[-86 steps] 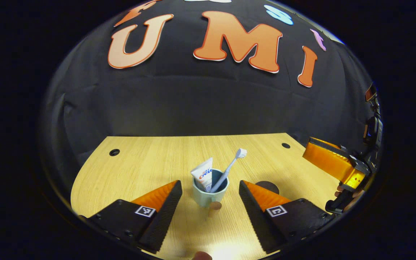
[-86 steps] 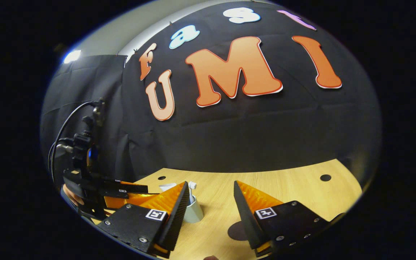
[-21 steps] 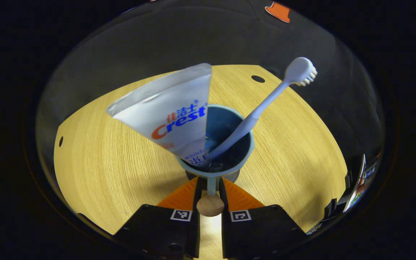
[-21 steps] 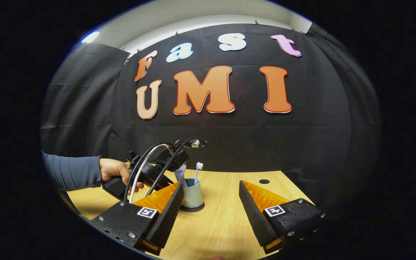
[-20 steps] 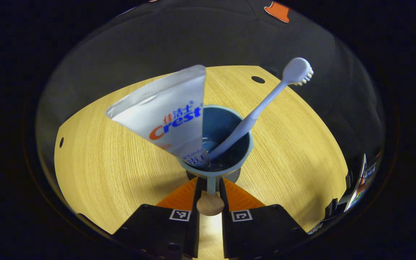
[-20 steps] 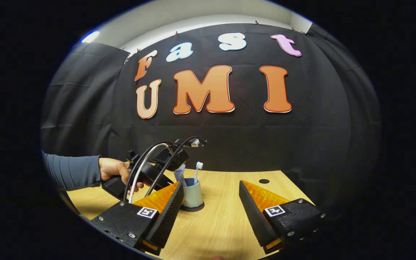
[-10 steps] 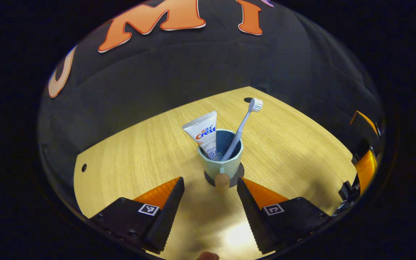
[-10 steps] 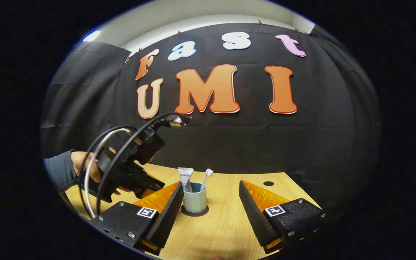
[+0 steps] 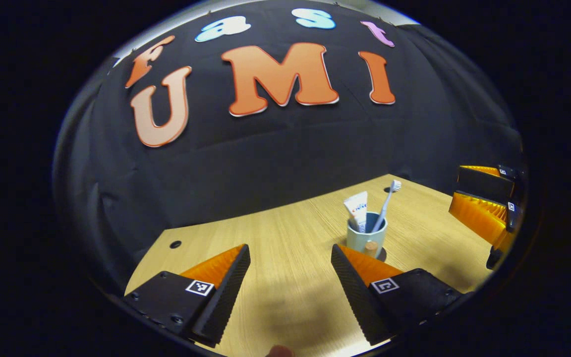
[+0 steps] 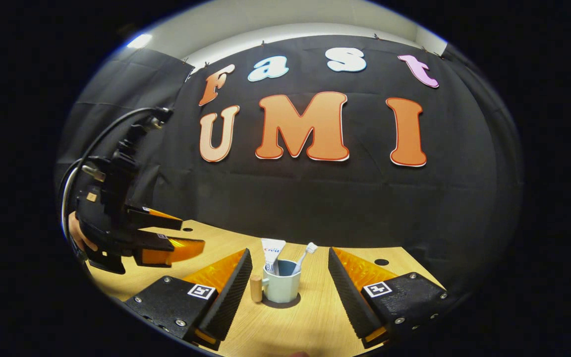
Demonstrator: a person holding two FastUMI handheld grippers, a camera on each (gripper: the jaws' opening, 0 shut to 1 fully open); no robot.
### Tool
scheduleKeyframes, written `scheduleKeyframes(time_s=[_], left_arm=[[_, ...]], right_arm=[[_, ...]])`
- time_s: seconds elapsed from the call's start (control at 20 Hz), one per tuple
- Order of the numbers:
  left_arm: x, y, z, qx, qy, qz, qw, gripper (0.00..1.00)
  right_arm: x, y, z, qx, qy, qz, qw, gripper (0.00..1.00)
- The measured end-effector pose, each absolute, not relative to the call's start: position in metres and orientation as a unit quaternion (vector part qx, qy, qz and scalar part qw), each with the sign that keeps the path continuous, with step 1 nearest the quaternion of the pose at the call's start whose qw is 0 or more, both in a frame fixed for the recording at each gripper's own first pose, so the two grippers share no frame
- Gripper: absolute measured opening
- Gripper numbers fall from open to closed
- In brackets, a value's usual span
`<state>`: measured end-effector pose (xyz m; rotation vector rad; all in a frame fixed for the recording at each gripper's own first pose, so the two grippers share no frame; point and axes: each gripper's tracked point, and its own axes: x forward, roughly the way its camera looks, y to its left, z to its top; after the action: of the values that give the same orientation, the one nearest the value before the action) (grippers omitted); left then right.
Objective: Put the toothbrush and toothpaste on the desktop into the cup, then pick up the cup and place it on the coaster on the desktop.
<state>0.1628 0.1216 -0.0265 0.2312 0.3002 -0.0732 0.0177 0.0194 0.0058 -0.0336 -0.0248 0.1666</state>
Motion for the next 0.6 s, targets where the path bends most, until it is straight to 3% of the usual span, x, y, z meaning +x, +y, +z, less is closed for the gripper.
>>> scheduleKeyframes(time_s=[0.2, 0.25, 0.35, 0.4, 0.6], left_arm=[[0.151, 0.156, -0.001, 0.096, 0.077, 0.009, 0.992, 0.98], [0.147, 0.163, 0.007, 0.090, 0.054, 0.016, 0.994, 0.99], [0.138, 0.168, 0.022, 0.076, 0.009, 0.021, 0.997, 0.99], [0.135, 0.169, 0.028, 0.068, -0.007, 0.021, 0.997, 0.98], [0.127, 0.177, 0.036, 0.049, -0.036, 0.028, 0.998, 0.98]], right_arm=[[0.024, 0.028, 0.011, -0.012, -0.027, 0.072, 0.997, 0.93], [0.025, 0.029, 0.013, -0.011, -0.031, 0.069, 0.997, 0.88], [0.027, 0.031, 0.016, -0.007, -0.038, 0.063, 0.997, 0.88], [0.027, 0.034, 0.016, -0.005, -0.038, 0.064, 0.997, 0.93], [0.026, 0.043, 0.015, -0.003, -0.040, 0.066, 0.997, 0.93]])
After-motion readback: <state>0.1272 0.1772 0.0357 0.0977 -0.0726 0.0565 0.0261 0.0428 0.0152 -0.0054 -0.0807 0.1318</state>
